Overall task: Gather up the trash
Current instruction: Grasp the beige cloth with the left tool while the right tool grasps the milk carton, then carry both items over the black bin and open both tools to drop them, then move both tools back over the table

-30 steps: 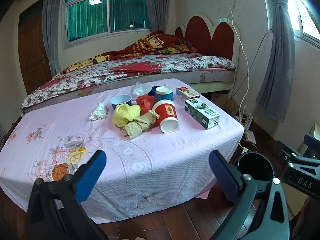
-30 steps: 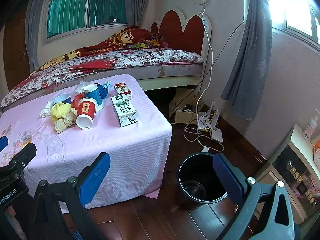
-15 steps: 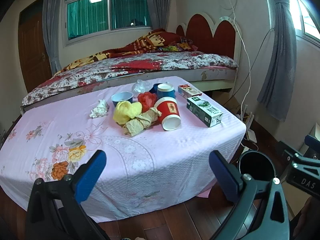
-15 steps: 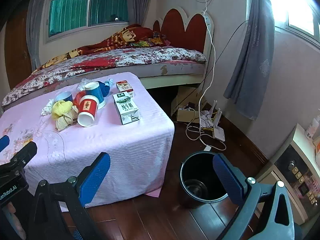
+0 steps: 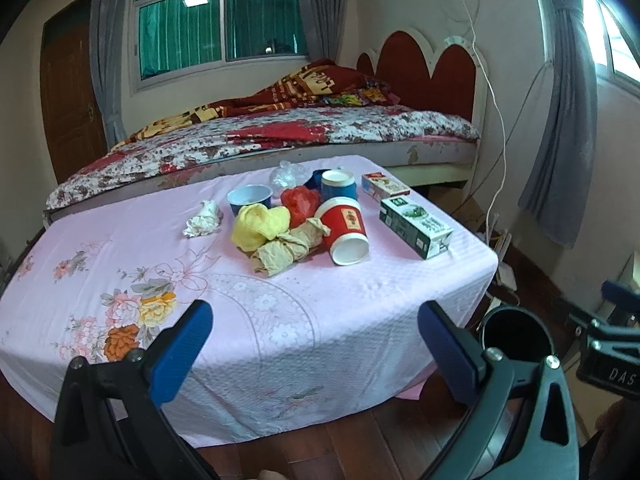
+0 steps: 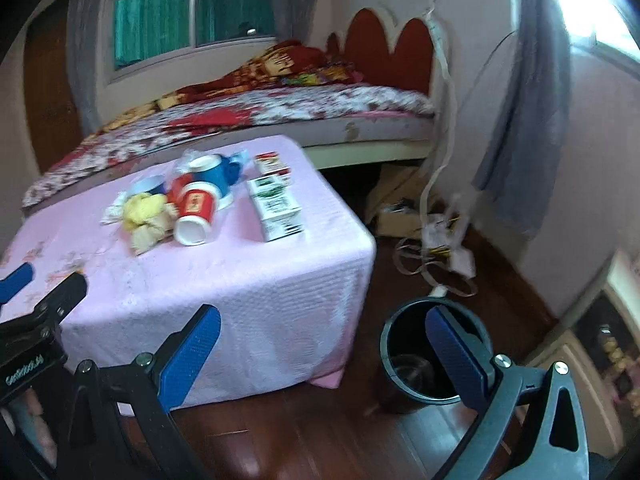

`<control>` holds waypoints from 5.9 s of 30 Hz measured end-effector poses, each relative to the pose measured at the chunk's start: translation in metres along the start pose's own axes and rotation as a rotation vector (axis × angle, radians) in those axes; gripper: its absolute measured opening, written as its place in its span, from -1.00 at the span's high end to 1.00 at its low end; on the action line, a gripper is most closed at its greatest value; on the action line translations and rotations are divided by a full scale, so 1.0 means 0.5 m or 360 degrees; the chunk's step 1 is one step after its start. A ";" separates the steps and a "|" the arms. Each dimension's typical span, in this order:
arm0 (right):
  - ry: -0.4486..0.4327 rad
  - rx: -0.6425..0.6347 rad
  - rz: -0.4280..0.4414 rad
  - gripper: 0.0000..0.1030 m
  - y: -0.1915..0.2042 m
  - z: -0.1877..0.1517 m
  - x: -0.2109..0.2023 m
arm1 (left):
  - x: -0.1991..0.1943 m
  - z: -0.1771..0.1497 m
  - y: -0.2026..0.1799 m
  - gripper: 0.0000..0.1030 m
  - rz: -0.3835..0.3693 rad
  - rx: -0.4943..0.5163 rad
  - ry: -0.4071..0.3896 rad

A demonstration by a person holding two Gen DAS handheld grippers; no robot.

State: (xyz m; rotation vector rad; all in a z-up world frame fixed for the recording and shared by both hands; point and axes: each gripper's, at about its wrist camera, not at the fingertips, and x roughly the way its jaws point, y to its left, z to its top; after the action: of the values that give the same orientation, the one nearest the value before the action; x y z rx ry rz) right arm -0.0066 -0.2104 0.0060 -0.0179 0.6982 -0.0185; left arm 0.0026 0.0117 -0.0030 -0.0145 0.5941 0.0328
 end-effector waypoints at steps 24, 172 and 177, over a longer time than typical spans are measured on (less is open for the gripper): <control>0.0086 -0.0115 0.0198 -0.55 0.033 0.148 0.359 | 0.348 0.042 0.077 -0.46 0.0021 0.0054 0.0263; -0.0052 -0.0277 0.0393 -1.00 0.087 0.093 0.168 | 0.129 0.011 0.060 -0.65 -0.0015 -0.0042 0.0122; -0.0072 -0.0326 0.0441 -0.77 0.151 0.112 0.186 | 0.147 0.000 0.108 -0.53 0.0046 -0.0074 0.0151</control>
State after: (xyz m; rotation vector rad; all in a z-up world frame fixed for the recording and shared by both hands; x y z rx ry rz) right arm 0.1015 -0.1367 -0.0125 -0.1171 0.6500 0.3185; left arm 0.0616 0.0675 -0.0443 -0.0531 0.6885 0.0746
